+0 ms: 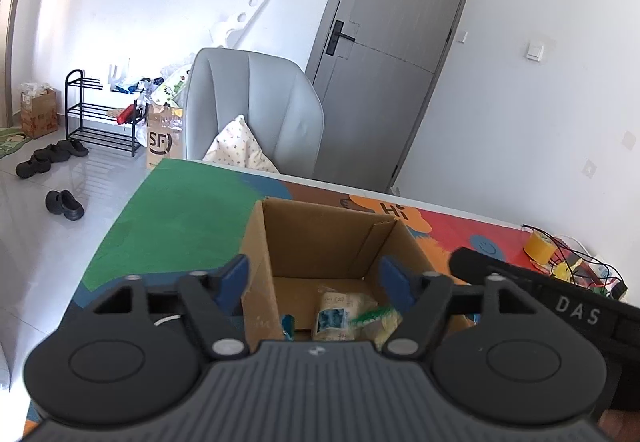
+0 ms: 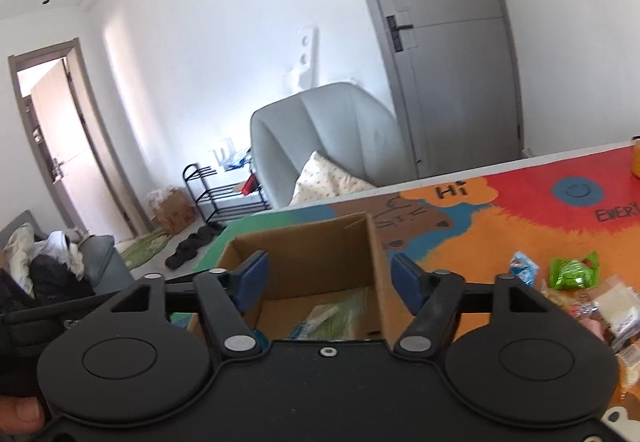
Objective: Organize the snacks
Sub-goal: 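Open the left gripper over the box while the right gripper drops the green packet in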
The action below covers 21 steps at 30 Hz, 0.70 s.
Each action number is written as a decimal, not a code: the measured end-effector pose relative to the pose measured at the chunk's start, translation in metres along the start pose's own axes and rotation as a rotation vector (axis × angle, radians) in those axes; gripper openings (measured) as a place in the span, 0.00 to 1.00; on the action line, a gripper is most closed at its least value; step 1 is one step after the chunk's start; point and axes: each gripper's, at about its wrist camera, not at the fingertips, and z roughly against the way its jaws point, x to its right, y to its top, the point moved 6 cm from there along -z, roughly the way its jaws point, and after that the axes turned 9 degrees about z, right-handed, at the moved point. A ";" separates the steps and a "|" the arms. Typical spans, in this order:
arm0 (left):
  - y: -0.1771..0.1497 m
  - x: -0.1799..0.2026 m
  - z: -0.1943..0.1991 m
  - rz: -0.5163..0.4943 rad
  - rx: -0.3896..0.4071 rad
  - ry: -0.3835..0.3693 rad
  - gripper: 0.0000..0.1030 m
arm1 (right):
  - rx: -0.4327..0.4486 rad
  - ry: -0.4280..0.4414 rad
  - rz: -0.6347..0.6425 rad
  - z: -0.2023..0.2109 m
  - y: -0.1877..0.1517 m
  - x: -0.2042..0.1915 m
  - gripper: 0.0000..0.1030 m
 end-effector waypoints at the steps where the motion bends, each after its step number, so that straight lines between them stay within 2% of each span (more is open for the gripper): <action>1: 0.000 0.001 0.001 -0.003 0.004 -0.001 0.76 | -0.002 -0.006 -0.001 0.002 -0.001 0.002 0.67; 5: -0.004 0.005 0.002 -0.007 0.006 -0.009 0.85 | -0.007 -0.037 -0.027 0.012 -0.008 0.015 0.70; 11: -0.015 0.022 0.000 -0.037 -0.018 -0.033 0.91 | -0.014 -0.082 -0.055 0.032 -0.023 0.037 0.72; 15: -0.026 0.034 -0.004 -0.060 -0.049 -0.035 0.92 | -0.019 -0.106 -0.080 0.044 -0.030 0.054 0.73; 21: -0.039 0.049 -0.008 -0.069 -0.098 -0.041 0.93 | -0.022 -0.124 -0.115 0.060 -0.041 0.074 0.83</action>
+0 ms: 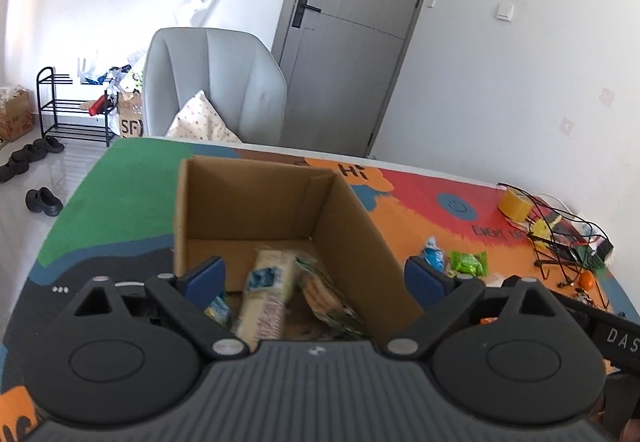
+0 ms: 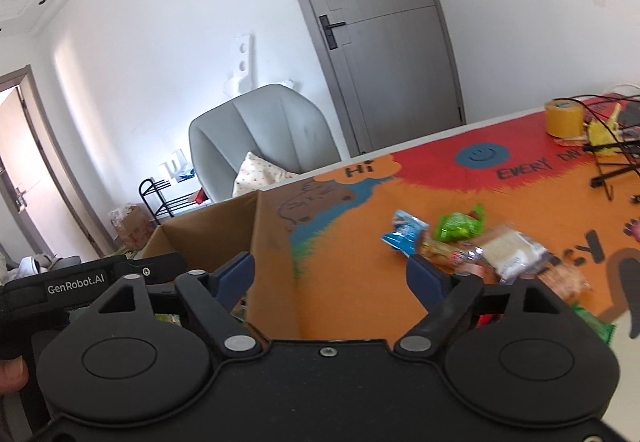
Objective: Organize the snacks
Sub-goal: 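Open the left gripper over the box while the right gripper drops the green packet in, then grasp the red-and-white stick snack with the left gripper while the right grasps the green bag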
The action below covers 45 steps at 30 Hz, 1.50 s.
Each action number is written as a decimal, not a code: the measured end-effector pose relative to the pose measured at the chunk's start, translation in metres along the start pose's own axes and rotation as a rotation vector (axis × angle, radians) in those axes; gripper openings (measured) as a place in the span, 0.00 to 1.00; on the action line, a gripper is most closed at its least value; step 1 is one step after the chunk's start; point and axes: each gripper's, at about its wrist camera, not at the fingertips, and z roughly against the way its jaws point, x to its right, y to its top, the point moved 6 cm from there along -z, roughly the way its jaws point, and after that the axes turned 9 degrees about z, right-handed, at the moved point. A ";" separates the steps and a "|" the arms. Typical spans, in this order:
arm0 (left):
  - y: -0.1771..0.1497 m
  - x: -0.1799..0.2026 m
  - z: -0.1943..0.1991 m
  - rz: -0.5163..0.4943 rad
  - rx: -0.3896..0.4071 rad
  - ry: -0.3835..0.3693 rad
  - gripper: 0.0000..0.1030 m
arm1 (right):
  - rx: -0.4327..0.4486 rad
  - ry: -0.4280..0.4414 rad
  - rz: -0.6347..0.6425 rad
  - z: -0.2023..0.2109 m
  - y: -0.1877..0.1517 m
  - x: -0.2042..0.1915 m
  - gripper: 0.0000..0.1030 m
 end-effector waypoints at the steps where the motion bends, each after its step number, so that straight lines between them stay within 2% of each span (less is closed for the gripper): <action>1: -0.001 0.002 0.000 -0.001 -0.008 -0.003 0.93 | -0.003 -0.002 -0.005 0.002 -0.002 0.004 0.84; 9: -0.020 0.033 -0.002 -0.045 -0.057 -0.026 0.93 | -0.019 -0.029 -0.054 0.018 -0.016 0.033 0.90; 11: -0.023 0.041 -0.001 -0.062 -0.054 -0.037 0.97 | -0.017 -0.037 -0.067 0.022 -0.019 0.040 0.92; 22: -0.039 0.091 -0.004 -0.127 -0.053 -0.087 0.99 | -0.014 -0.089 -0.117 0.045 -0.033 0.087 0.92; 28: -0.053 0.118 -0.012 -0.166 -0.083 -0.122 0.99 | -0.022 -0.115 -0.138 0.051 -0.042 0.109 0.92; 33: -0.063 0.136 -0.022 -0.196 -0.091 -0.139 0.99 | -0.039 -0.148 -0.166 0.051 -0.051 0.130 0.88; 37: -0.073 0.146 -0.031 -0.216 -0.107 -0.168 0.97 | -0.062 -0.151 -0.179 0.045 -0.060 0.140 0.77; 40: -0.080 0.152 -0.037 -0.231 -0.122 -0.184 0.95 | -0.073 -0.145 -0.191 0.038 -0.065 0.146 0.76; 45: -0.092 0.159 -0.052 -0.256 -0.156 -0.206 0.83 | -0.071 -0.153 -0.176 0.028 -0.066 0.151 0.76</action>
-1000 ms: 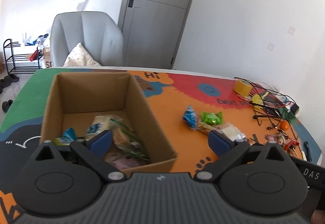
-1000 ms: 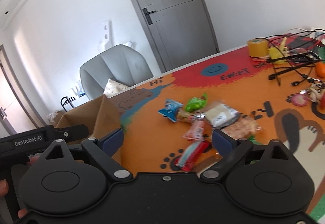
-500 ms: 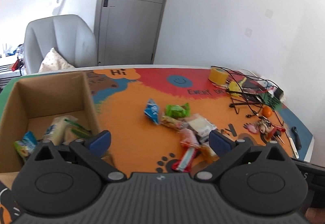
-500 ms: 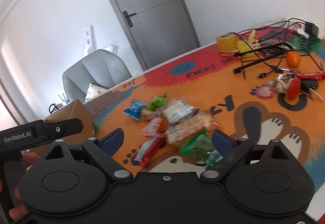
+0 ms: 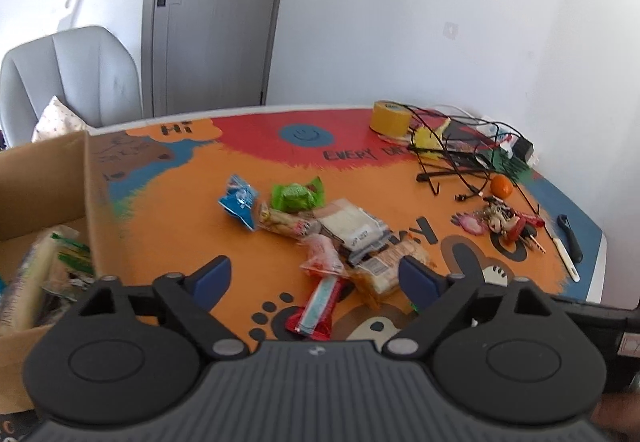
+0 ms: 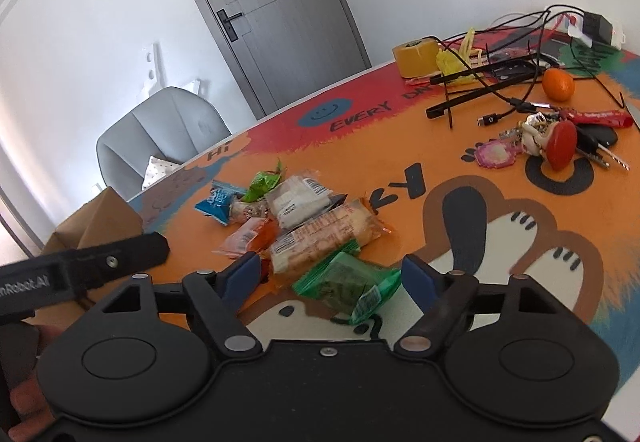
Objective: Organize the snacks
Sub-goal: 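Grasp the red-and-white stick snack with the left gripper while the right grasps the green bag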
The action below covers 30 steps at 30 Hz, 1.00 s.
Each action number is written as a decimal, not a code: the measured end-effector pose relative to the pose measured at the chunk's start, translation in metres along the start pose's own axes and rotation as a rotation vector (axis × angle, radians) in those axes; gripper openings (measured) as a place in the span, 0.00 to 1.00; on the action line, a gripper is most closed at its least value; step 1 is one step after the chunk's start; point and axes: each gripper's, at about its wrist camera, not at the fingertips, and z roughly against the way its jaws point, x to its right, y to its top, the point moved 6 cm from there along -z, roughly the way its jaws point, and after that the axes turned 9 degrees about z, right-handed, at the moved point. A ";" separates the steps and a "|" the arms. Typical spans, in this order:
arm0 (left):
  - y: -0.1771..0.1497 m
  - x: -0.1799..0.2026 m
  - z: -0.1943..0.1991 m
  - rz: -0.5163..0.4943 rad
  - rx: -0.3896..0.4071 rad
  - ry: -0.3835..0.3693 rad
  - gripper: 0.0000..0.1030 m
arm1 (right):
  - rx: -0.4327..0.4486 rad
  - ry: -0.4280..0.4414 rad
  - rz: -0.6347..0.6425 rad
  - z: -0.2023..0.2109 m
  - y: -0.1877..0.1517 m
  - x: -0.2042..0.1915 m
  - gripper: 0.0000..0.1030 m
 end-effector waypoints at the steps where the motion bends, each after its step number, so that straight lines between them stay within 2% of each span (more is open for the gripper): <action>1: -0.001 0.000 -0.004 0.003 -0.010 -0.001 0.79 | 0.001 0.002 0.001 -0.002 0.001 0.001 0.75; 7: -0.008 -0.006 -0.029 0.018 -0.063 0.000 0.67 | -0.012 0.007 0.020 -0.016 0.001 0.003 0.70; 13: -0.016 -0.010 -0.049 0.016 -0.098 0.013 0.64 | -0.045 0.018 0.037 -0.026 -0.006 0.005 0.67; 18: -0.024 -0.009 -0.063 0.017 -0.124 0.014 0.58 | -0.054 0.020 0.079 -0.024 -0.010 -0.001 0.65; 24: -0.031 -0.005 -0.069 -0.016 -0.114 0.010 0.56 | -0.075 0.016 0.142 -0.019 -0.015 -0.010 0.66; 27: -0.032 -0.004 -0.069 -0.045 -0.108 0.029 0.42 | -0.076 0.018 0.143 -0.017 -0.017 -0.010 0.67; 29: -0.032 -0.005 -0.068 -0.053 -0.112 0.035 0.21 | -0.085 0.019 0.142 -0.016 -0.018 -0.010 0.68; 30: -0.032 -0.006 -0.068 -0.051 -0.117 0.035 0.19 | -0.091 0.016 0.142 -0.017 -0.018 -0.010 0.68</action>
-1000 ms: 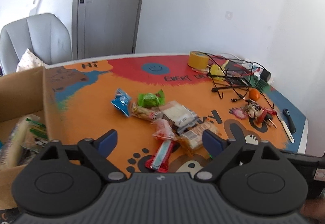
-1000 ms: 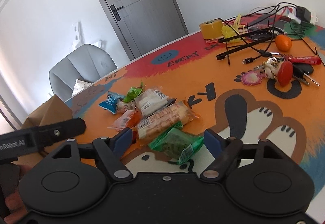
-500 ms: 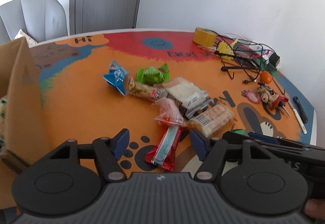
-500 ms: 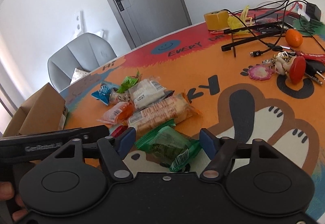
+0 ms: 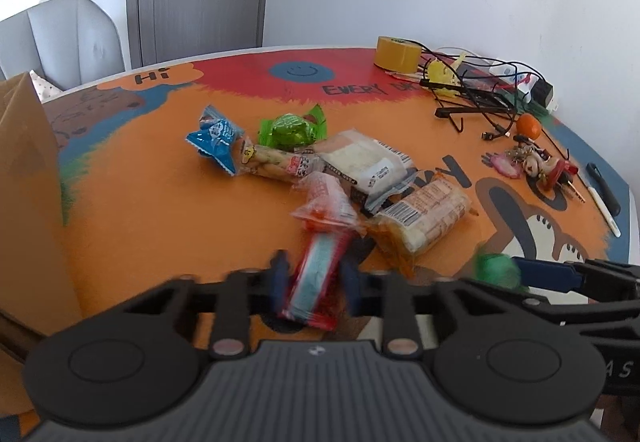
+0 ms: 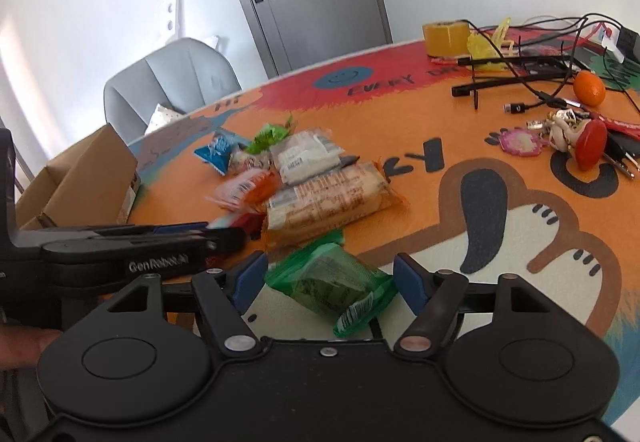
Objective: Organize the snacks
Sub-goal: 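Grasp the red-and-white stick snack with the left gripper while the right grasps the green bag, then carry the red stick snack in the left gripper while the right carries the green bag to the box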
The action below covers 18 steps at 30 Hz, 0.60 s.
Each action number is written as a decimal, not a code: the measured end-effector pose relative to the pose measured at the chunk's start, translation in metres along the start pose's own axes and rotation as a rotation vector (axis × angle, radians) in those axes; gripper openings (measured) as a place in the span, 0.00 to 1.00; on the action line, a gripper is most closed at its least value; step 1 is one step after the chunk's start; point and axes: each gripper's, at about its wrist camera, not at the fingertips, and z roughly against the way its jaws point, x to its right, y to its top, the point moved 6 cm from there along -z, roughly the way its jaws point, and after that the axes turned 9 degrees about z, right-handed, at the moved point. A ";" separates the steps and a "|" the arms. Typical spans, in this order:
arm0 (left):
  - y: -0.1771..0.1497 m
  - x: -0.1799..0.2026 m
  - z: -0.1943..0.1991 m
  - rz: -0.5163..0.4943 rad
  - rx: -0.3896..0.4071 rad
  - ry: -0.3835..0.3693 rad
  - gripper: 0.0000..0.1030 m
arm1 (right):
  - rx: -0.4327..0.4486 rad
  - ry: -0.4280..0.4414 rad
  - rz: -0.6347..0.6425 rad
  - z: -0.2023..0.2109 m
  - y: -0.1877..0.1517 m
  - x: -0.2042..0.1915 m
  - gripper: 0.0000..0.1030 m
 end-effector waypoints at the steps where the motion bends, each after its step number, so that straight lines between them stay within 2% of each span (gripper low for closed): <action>1: 0.000 -0.001 0.002 0.006 -0.004 -0.004 0.18 | -0.002 0.000 0.001 -0.001 -0.001 -0.001 0.68; 6: -0.006 -0.007 0.012 0.020 -0.016 -0.011 0.18 | 0.003 -0.014 0.022 -0.004 -0.002 -0.006 0.67; 8: -0.007 -0.009 0.017 0.023 -0.014 -0.013 0.18 | 0.005 -0.042 0.038 -0.005 -0.002 -0.007 0.48; 10: -0.006 -0.010 0.023 0.021 -0.004 -0.014 0.18 | 0.002 -0.058 0.039 -0.005 -0.001 -0.007 0.39; 18: 0.000 -0.012 0.044 0.026 0.035 -0.024 0.18 | 0.028 -0.036 0.009 0.006 0.001 -0.010 0.34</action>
